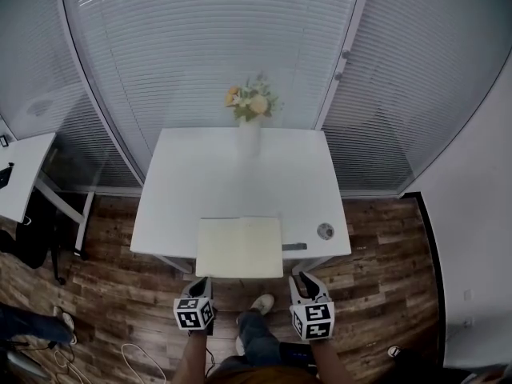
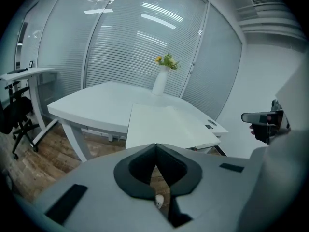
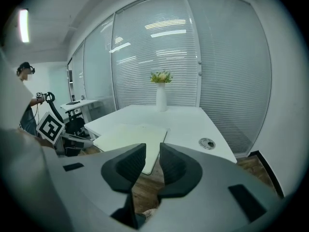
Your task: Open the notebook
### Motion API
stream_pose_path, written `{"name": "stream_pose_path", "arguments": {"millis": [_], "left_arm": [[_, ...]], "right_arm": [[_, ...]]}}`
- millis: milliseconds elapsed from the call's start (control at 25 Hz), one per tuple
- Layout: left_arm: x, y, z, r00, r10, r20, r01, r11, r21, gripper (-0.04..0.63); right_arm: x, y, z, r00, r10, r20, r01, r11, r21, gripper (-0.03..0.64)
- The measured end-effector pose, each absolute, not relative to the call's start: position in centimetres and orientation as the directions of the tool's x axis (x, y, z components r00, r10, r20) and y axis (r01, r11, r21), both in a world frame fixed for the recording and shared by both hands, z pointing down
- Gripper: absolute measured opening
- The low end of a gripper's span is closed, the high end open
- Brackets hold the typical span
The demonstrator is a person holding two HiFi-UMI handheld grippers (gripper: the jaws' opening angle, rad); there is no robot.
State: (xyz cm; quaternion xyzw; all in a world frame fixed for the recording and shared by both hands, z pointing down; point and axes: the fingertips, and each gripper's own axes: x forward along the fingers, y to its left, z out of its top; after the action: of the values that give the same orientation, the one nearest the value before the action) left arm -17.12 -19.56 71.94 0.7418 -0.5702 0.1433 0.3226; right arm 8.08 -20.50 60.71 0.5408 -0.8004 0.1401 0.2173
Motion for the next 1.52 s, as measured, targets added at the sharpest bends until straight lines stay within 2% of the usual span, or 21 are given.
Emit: {"name": "stream_pose_path", "arguments": {"millis": [320, 480, 720, 960, 1520], "left_arm": [[-17.0, -20.6, 72.2, 0.276, -0.751, 0.600, -0.950, -0.119, 0.287, 0.025], [-16.6, -20.9, 70.4, 0.259, -0.788, 0.559, -0.955, -0.124, 0.269, 0.026], [-13.5, -21.1, 64.8, 0.364, -0.825, 0.432, -0.923, -0.257, 0.287, 0.025], [-12.0, -21.4, 58.6, 0.385, -0.861, 0.332, -0.918, -0.323, 0.229, 0.025], [-11.9, -19.2, 49.4, 0.362, -0.915, 0.176, -0.930, -0.342, 0.135, 0.025]], "right_arm": [[8.2, -21.2, 60.4, -0.315, -0.813, 0.489, -0.929, 0.370, 0.018, 0.012], [8.2, -21.1, 60.0, -0.313, -0.824, 0.472, -0.929, 0.369, 0.027, 0.012], [8.1, -20.3, 58.2, -0.308, -0.853, 0.421, -0.934, 0.356, 0.039, 0.012], [8.2, -19.3, 56.0, -0.290, -0.887, 0.359, -0.943, 0.329, 0.051, 0.012], [8.0, -17.1, 50.2, -0.287, -0.931, 0.227, -0.945, 0.314, 0.089, 0.012]]}}
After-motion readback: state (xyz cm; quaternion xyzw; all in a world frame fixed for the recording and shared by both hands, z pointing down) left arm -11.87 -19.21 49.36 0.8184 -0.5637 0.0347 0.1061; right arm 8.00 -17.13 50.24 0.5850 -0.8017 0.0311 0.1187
